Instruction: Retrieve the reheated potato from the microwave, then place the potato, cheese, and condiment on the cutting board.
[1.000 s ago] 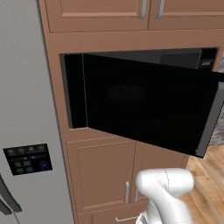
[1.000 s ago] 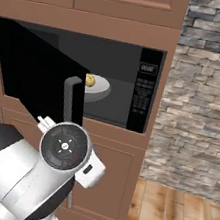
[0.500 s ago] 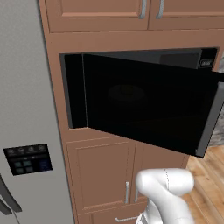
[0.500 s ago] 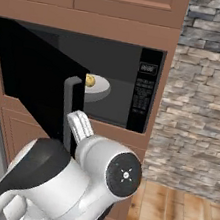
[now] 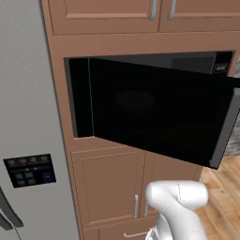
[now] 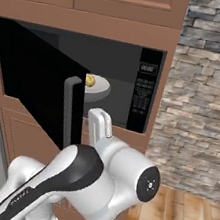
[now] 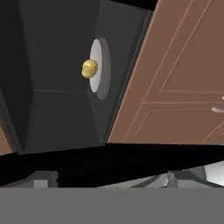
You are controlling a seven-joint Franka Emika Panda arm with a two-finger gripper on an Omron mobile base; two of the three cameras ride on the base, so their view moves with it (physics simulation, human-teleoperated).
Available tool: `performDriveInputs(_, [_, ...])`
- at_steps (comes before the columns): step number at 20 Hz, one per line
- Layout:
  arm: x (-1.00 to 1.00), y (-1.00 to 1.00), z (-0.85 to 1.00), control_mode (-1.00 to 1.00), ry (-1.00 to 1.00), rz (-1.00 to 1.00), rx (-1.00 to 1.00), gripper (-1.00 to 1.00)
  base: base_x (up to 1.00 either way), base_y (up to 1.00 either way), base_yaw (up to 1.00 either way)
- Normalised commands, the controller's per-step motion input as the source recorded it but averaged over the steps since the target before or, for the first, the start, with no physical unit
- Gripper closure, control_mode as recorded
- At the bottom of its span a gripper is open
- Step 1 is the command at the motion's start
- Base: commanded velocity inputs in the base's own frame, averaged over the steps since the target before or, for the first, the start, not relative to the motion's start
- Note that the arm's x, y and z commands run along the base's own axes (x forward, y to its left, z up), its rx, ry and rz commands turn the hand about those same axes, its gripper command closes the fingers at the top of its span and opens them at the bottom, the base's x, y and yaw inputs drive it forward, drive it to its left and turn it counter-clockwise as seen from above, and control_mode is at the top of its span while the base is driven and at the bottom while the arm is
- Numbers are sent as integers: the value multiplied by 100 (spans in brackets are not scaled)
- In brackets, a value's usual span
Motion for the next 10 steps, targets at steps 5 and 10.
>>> performDriveInputs(5, [52, -8, -21, -100, 0, 0, 3, -100, 0, 0, 0])
performDriveInputs(10, [49, -12, -20, -100, 1, 0, 1, -100, 0, 0, 0])
